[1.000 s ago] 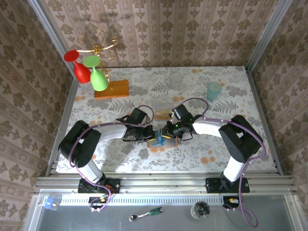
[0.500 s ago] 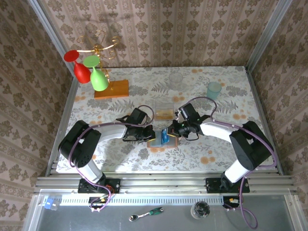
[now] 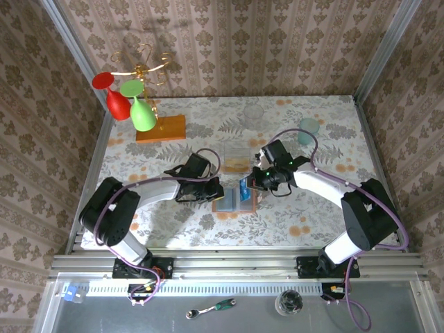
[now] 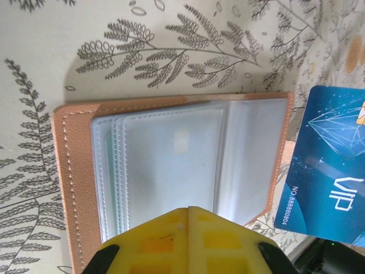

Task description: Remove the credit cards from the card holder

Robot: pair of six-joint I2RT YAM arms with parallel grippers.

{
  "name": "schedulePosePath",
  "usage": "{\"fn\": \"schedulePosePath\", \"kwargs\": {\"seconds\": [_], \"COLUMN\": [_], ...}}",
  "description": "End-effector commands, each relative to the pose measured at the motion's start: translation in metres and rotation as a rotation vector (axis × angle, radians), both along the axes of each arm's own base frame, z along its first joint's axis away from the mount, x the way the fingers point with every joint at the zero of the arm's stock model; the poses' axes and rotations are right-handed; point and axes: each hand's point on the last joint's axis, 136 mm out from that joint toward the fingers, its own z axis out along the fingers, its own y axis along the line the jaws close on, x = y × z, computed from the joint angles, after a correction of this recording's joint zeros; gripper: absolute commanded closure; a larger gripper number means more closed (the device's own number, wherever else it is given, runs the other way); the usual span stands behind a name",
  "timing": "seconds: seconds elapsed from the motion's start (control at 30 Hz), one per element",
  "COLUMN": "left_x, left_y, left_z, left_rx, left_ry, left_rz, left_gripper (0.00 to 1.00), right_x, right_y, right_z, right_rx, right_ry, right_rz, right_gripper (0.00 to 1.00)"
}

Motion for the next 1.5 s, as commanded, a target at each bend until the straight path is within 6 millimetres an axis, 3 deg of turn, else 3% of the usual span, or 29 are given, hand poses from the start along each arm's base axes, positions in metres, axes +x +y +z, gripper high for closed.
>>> {"fn": "schedulePosePath", "kwargs": {"seconds": [0.0, 0.57, 0.77, 1.2, 1.47], "left_x": [0.003, 0.009, 0.008, 0.009, 0.006], "left_y": [0.004, 0.021, 0.03, 0.044, 0.051], "left_z": [0.009, 0.022, 0.024, 0.021, 0.019], "left_rx": [-0.015, -0.028, -0.022, -0.014, 0.01], "left_ry": [-0.03, -0.08, -0.088, -0.086, -0.082], "left_rz": [0.018, 0.065, 0.083, 0.113, 0.114], "left_gripper": [0.98, 0.96, 0.95, 0.95, 0.95], "right_x": [0.005, 0.034, 0.041, 0.073, 0.102], "right_y": [-0.007, -0.017, -0.019, -0.023, -0.017], "right_z": [0.013, 0.024, 0.027, 0.054, 0.065], "right_rx": [-0.04, -0.204, -0.272, -0.465, -0.539], "right_ry": [-0.033, -0.136, -0.144, -0.426, -0.496], "right_rz": [0.023, 0.232, 0.418, 0.884, 1.081], "right_gripper": [0.96, 0.96, 0.94, 0.94, 0.97]}}
